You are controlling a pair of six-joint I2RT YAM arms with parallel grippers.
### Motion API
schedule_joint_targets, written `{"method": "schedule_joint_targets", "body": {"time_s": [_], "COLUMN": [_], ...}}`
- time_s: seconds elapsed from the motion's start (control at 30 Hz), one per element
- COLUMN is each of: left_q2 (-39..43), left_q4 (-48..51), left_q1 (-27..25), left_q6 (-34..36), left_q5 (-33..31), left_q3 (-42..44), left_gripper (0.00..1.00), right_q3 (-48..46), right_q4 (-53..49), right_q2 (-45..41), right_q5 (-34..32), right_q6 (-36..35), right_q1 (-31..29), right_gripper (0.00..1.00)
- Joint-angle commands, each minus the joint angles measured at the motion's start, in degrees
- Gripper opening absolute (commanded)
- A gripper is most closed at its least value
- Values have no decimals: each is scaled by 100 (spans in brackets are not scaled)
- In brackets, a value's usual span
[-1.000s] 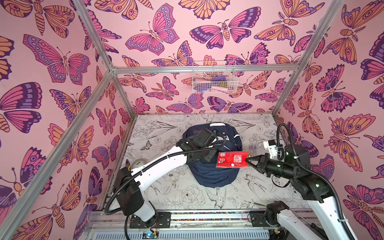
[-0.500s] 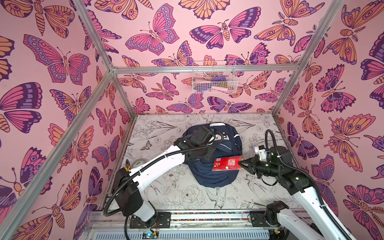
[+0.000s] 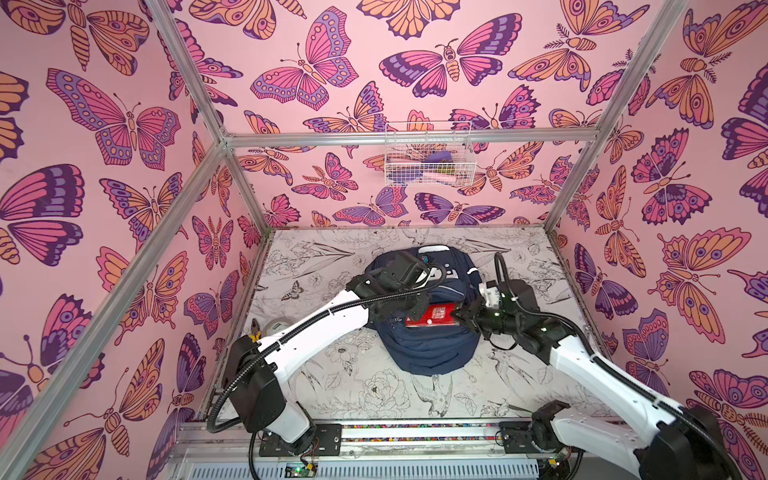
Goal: Pack the student bag
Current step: 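Push the red pencil case into the open lower pocket with the right gripper, then release the pencil case and withdraw the right gripper from the pocket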
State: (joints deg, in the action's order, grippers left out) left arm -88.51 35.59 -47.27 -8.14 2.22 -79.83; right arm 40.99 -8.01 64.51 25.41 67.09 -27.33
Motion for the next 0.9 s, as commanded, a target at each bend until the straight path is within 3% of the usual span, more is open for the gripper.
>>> {"method": "schedule_joint_targets", "body": {"time_s": [0.0, 0.03, 0.07, 0.23, 0.4, 0.6, 0.87], "left_q2": [349, 367, 387, 451, 465, 481, 506], "left_q4": [-319, -334, -348, -430, -457, -501, -517], "left_q1": [-11, -11, -11, -2, 7, 16, 40], "left_q6": [-154, -148, -144, -159, -188, -191, -102], "left_q5": [266, 246, 208, 156, 130, 142, 174], "left_q3": [100, 138, 170, 270, 291, 300, 402], "left_gripper": [0, 0, 0, 0, 0, 0, 0], "right_q3": [347, 440, 533, 882, 775, 452, 1068], "right_q4": [467, 331, 137, -1118, -2247, -2246, -1773], "right_q2": [419, 523, 591, 373, -245, -592, 389], "right_q5": [-443, -561, -675, -1299, -1979, -2044, -2331], "right_q6": [-235, -330, -469, -1161, -1707, -1760, -1910], "right_q1": [-161, -188, -194, -203, -233, -773, -1227], "right_gripper": [25, 38, 42, 49, 50, 40, 15]}}
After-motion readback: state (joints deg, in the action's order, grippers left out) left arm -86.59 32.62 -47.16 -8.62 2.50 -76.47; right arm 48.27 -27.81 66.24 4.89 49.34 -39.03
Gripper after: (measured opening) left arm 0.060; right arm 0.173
